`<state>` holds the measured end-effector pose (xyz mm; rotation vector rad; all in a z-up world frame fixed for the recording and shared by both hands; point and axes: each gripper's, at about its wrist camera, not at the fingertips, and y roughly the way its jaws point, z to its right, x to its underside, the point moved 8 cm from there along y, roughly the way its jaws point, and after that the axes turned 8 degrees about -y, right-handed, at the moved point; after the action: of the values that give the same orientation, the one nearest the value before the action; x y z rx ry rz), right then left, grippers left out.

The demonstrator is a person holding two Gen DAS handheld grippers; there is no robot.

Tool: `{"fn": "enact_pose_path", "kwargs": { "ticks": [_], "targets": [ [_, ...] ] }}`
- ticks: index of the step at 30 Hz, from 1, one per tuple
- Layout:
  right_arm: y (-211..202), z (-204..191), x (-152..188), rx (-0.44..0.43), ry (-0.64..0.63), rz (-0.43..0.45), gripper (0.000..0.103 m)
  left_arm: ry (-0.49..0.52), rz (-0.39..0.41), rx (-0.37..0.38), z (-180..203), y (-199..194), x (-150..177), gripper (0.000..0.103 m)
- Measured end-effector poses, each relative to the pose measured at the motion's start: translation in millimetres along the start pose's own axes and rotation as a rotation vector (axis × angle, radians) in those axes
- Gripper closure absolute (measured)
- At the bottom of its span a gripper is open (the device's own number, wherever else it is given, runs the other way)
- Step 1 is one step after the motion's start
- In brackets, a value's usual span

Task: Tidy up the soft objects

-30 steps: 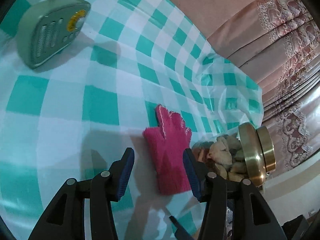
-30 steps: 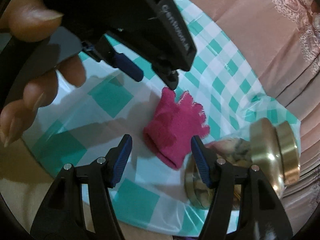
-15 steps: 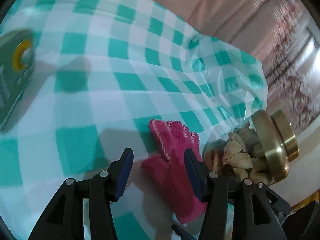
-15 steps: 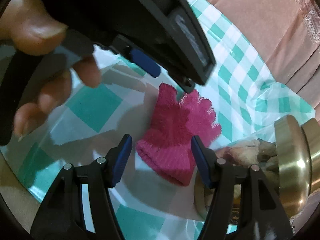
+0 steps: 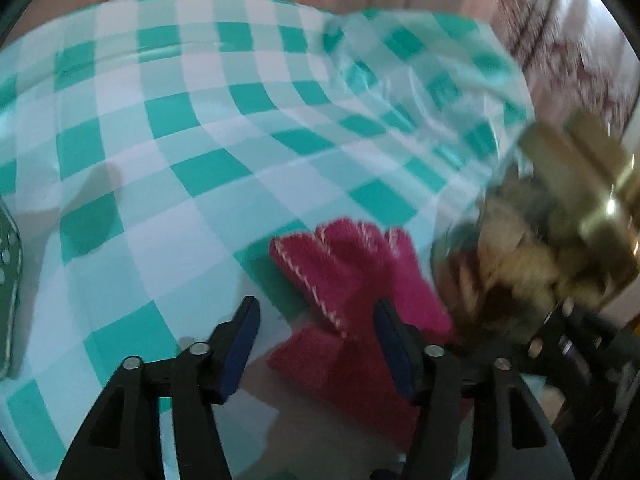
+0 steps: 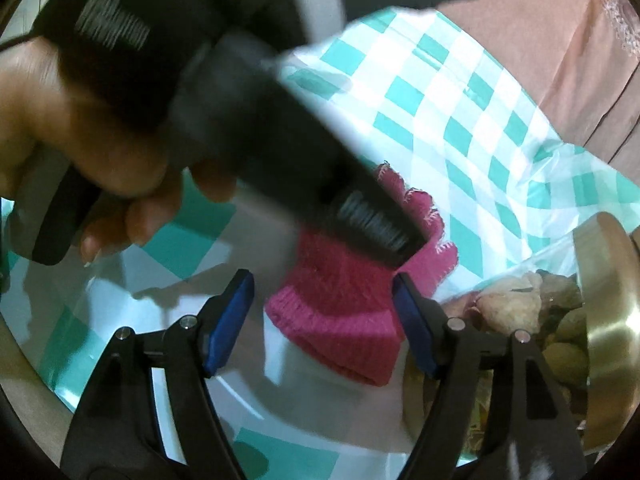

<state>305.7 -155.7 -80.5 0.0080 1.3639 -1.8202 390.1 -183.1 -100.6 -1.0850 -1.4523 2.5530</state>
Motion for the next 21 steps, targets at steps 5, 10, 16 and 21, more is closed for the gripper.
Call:
{"fn": "enact_pose_path", "kwargs": {
  "ticks": [5, 10, 16, 21],
  "targets": [
    [3, 3, 0, -0.025, 0.021, 0.012, 0.031, 0.087, -0.024, -0.017, 6, 0, 8, 0.089],
    [3, 4, 1, -0.029, 0.027, 0.012, 0.031, 0.09, -0.056, 0.022, 9, -1, 14, 0.097],
    [3, 6, 2, -0.028, 0.024, 0.014, 0.033, 0.02, -0.035, 0.145, 18, -21, 17, 0.097],
    [1, 0, 3, -0.044, 0.006, 0.031, 0.081, -0.032, -0.012, 0.182, 19, -32, 20, 0.097]
  ]
}}
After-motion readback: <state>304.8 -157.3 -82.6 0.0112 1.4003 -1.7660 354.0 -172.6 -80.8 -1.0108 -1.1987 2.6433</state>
